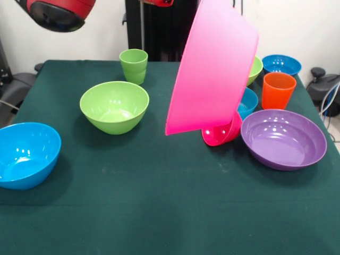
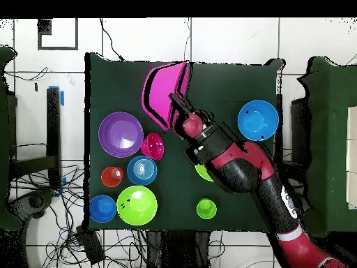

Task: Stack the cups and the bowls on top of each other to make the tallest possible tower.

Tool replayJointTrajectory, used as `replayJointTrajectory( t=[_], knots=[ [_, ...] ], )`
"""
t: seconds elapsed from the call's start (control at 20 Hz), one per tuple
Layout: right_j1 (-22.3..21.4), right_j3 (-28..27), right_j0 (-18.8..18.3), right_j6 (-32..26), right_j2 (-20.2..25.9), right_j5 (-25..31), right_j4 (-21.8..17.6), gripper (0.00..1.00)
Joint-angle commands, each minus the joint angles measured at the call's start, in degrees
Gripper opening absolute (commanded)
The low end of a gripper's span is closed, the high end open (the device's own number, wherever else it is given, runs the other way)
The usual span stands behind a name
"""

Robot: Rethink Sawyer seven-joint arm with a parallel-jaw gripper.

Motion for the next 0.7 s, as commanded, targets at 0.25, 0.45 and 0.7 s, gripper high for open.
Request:
replayJointTrajectory(
  t=[0.25,0.45,0.7],
  knots=[
    [6.6,-7.1,0.6,-21.2,-7.8,5.5,-0.4,0.00],
    [7.9,-8.1,0.2,-23.7,-8.5,6.4,0.1,0.00],
    [10.5,-9.3,-0.6,-27.9,-9.3,8.4,1.1,0.00]
  ],
)
